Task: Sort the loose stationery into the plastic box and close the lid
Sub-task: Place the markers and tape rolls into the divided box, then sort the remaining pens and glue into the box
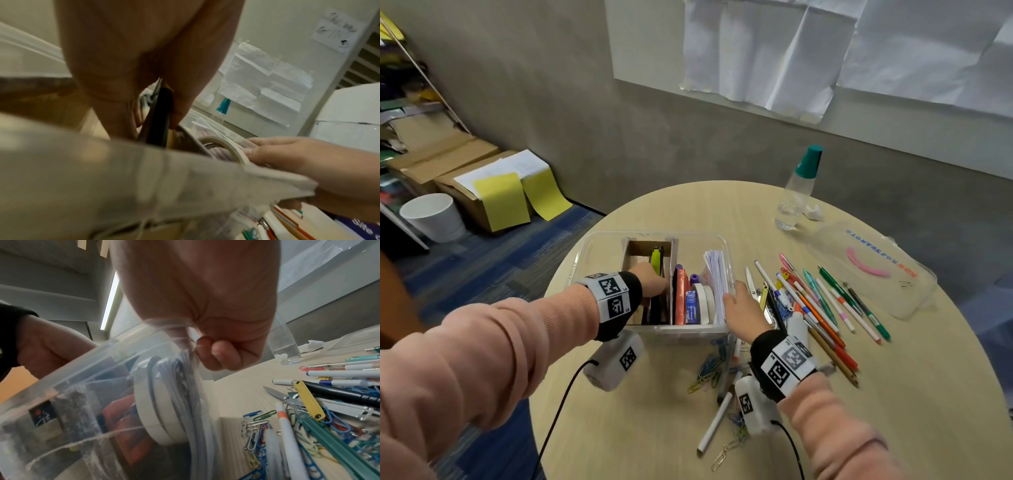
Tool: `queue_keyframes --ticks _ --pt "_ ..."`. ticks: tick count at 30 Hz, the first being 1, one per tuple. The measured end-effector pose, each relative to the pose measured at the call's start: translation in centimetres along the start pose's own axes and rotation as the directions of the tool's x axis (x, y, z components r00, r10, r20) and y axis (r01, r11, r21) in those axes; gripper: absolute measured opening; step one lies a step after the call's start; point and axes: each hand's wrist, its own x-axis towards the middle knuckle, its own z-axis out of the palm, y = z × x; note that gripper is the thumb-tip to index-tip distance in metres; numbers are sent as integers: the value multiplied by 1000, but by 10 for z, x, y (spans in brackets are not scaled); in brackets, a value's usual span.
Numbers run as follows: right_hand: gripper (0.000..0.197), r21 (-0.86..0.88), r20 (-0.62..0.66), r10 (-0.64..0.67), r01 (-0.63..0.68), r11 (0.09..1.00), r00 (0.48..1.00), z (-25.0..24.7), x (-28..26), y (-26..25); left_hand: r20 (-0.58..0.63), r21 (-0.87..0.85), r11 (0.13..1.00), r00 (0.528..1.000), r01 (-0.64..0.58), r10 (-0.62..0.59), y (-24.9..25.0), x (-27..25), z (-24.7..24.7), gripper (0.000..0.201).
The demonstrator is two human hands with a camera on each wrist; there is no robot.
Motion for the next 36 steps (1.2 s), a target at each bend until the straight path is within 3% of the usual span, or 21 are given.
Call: queue_keyframes --ticks 5,7,11,16,23,25,29,33,36 --pt "40 -11 -2 -2 2 1000 1000 0 1 1 -42 120 989 995 -81 86 1 2 1 16" --pt "40 -5 -2 -5 5 1000 1000 0 1 2 -52 69 994 995 -81 85 1 3 -4 18" --pt "40 9 -1 -7 7 1000 1000 1 1 1 -75 -13 1000 997 -27 26 0 4 -12 44" --pt "41 13 0 -10 10 1000 1000 1 3 4 -63 13 999 997 -33 34 2 5 -17 45" --pt "42 37 11 -21 20 999 1000 0 2 3 -21 14 981 981 -191 191 5 -9 -17 13" --pt "43 104 54 -46 41 994 997 -5 -1 4 -37 -16 949 948 -316 315 11 -20 -11 9" --pt "36 296 96 -44 13 955 994 -22 -6 25 -3 -110 804 809 -584 588 35 -57 8 12" --pt "24 270 -116 47 -14 963 992 -51 -8 67 32 -168 712 718 -682 695 56 -80 42 13" --pt "23 174 -349 177 -122 977 920 -80 -10 100 100 -147 710 704 -688 703 65 -80 76 17"
